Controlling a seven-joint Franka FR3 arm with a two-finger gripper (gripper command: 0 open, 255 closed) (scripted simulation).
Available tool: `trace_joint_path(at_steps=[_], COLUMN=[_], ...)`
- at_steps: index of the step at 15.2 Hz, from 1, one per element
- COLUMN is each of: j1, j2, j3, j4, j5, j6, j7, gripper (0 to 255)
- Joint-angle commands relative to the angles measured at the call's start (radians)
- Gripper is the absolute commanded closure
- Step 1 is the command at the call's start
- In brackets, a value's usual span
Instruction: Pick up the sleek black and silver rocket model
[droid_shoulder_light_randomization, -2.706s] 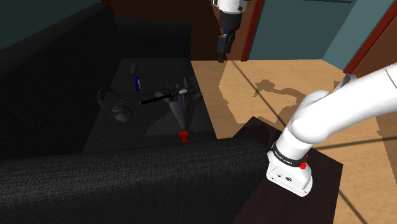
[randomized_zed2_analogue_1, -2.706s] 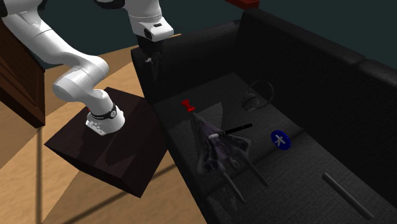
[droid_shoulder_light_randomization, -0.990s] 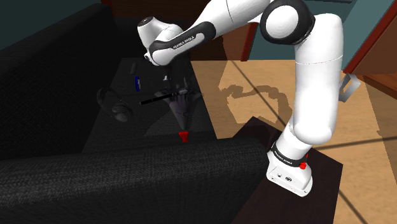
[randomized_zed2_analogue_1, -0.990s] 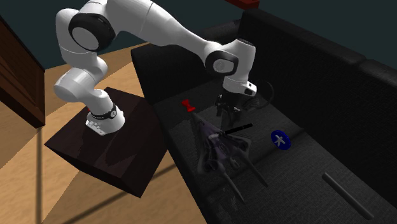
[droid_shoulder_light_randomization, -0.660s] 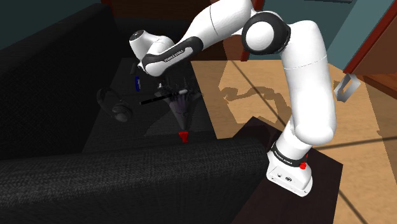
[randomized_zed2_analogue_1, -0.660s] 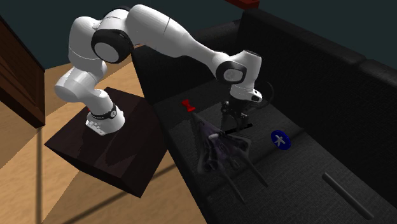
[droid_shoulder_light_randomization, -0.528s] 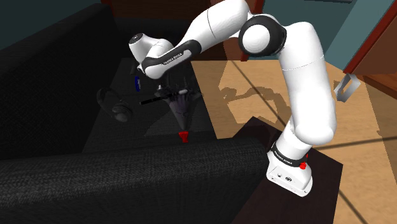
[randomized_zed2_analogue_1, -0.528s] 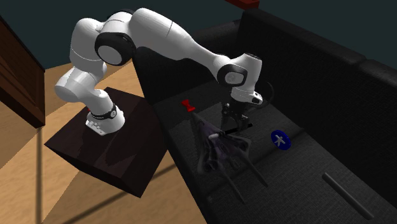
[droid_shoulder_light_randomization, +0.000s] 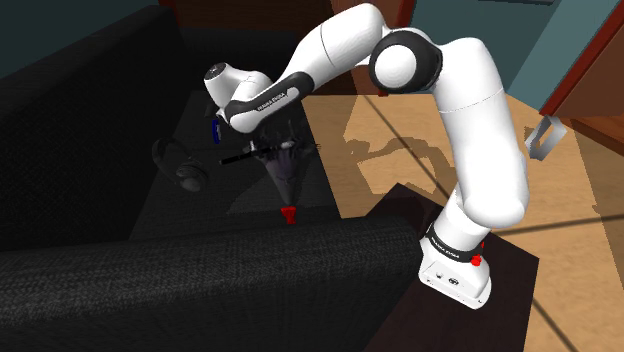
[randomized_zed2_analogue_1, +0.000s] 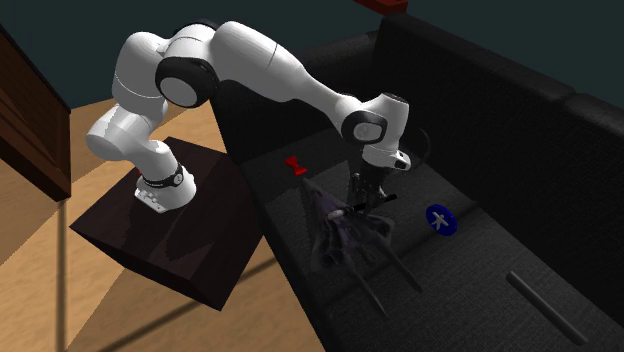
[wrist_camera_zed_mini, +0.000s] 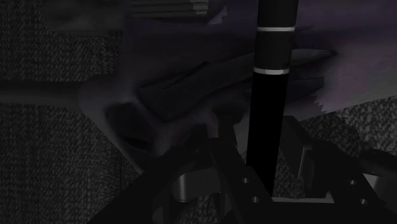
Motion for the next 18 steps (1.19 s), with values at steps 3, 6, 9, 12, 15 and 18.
trace_joint_path(at_steps=[3, 6, 9, 12, 15, 18], j1=[-0.001, -0.001, 0.000, -0.001, -0.002, -0.003], j2=[-0.002, -0.006, -0.004, -0.025, -0.045, -0.063], j3=[0.000, 0.001, 0.001, 0.005, 0.008, 0.011], j4=[-0.015, -0.016, -0.002, 0.004, 0.013, 0.023], j5=[0.001, 0.001, 0.003, 0.010, 0.017, 0.023], j6=[0.003, 0.001, -0.010, -0.036, -0.062, -0.089], j7=[0.002, 0.002, -0.003, -0.014, -0.026, -0.037], gripper=[255, 255, 255, 255, 255, 255])
